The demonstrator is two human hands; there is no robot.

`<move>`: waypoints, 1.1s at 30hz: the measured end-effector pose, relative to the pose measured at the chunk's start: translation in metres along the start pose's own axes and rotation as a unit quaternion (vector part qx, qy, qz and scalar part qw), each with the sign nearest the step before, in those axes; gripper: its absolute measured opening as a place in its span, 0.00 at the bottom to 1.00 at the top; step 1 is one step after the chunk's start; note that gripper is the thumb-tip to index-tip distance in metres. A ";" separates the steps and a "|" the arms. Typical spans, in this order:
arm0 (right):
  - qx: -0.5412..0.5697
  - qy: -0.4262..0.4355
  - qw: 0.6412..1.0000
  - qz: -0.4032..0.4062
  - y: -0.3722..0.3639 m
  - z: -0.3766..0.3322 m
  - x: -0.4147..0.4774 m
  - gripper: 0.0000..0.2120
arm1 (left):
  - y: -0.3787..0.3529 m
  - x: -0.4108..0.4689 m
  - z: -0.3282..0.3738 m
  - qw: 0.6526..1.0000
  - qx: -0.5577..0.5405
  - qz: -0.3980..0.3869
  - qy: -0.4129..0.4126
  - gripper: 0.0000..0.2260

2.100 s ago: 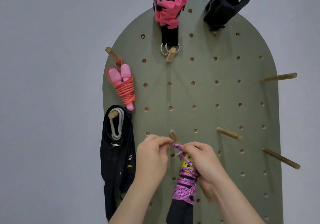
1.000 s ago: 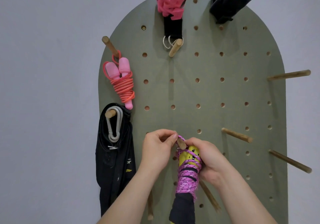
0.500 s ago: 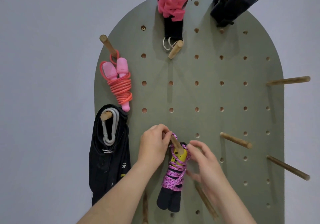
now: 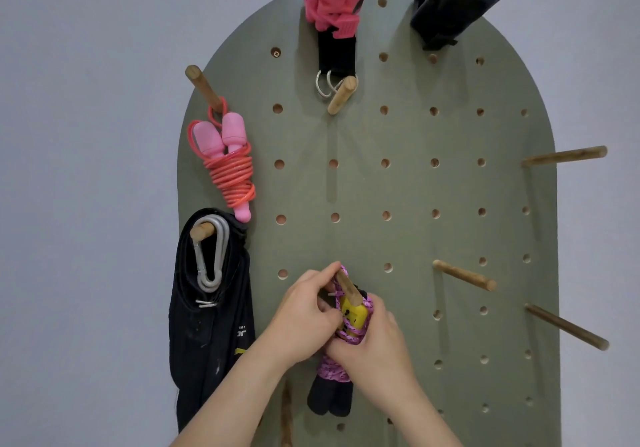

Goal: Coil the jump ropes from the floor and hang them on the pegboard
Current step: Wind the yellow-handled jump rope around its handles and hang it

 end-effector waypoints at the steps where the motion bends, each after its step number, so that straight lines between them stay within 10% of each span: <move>1: 0.000 -0.009 1.000 0.001 0.004 -0.001 0.002 0.20 | -0.001 0.000 0.001 1.000 0.021 -0.004 -0.004 0.30; 8: -0.097 0.041 0.994 -0.011 0.030 -0.021 0.005 0.21 | 0.002 -0.007 0.001 0.988 0.143 0.048 0.021 0.29; 17: 0.230 -0.104 0.965 -0.073 0.001 0.014 -0.020 0.12 | -0.003 -0.024 0.001 0.997 0.013 0.033 0.062 0.29; 33: -0.059 -0.049 0.988 -0.132 0.060 0.008 -0.060 0.11 | -0.031 -0.058 0.013 0.985 -0.009 0.055 0.164 0.19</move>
Point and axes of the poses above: each hand's wrist, its own x-axis towards the middle knuckle, its own y-axis out of the back of the hand, z = x × y, the point moved 9 cm from there along x, towards the middle knuckle, and after that the axes turned 12 degrees about x, right-handed, at the moved point
